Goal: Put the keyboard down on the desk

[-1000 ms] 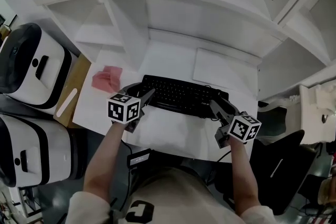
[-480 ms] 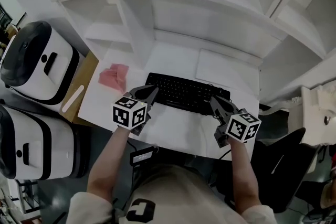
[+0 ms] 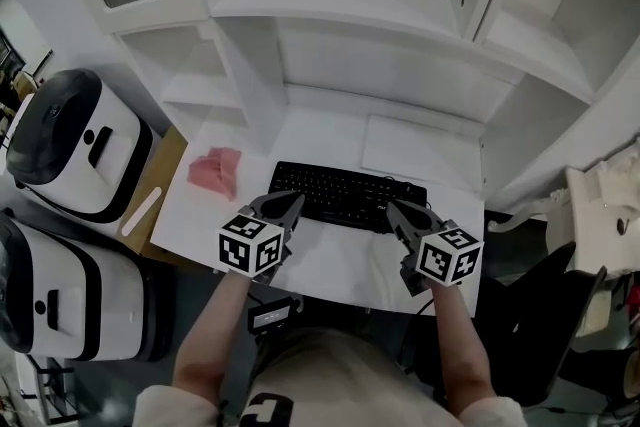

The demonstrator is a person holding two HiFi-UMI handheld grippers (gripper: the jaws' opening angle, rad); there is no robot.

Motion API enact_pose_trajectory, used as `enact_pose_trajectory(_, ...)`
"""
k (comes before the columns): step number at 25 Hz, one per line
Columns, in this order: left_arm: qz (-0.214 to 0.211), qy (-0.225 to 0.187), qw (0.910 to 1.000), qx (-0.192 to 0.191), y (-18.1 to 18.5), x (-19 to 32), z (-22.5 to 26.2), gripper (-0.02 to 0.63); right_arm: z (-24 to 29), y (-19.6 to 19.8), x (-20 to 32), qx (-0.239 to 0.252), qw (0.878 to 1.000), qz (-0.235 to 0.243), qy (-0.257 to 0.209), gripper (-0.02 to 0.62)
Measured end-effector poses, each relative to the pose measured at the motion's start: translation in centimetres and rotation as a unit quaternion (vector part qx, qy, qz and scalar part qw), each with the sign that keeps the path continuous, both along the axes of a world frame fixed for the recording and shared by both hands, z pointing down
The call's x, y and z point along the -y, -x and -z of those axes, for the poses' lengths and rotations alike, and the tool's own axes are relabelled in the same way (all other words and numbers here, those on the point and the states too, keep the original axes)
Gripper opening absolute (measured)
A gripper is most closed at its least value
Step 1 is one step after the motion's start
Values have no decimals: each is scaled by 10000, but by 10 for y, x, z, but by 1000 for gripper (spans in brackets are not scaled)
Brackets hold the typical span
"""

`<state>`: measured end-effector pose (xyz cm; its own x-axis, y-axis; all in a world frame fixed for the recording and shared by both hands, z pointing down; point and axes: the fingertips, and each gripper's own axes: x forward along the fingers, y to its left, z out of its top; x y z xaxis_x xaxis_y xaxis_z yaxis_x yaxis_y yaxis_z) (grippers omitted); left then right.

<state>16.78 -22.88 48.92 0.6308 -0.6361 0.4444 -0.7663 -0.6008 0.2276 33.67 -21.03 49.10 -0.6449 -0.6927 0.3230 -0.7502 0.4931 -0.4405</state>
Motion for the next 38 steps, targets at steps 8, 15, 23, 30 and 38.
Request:
enact_pose_trajectory(8,86,-58,9999,-51,-5,-20,12,12,13,6,-22,30,9998,104,-143,25)
enact_pose_trajectory(15,173,-45,9998,45,-3,-43,14,12,11,19,-35,393,9987,320,-56,25)
enact_pose_trajectory(23,121,-57,9999,68,-3,-57,16,12,16,37,-48,647,9964,549,27,25)
enact_pose_trajectory(30,-105,-108,9999,-34,-1,-59,18,12,26,56,-51,663,9961,577,-44,25)
enact_pose_trajectory(38,-420,-292,9986,98,31,-59,19,12,40,94,-49,626,9973,372,-135,25)
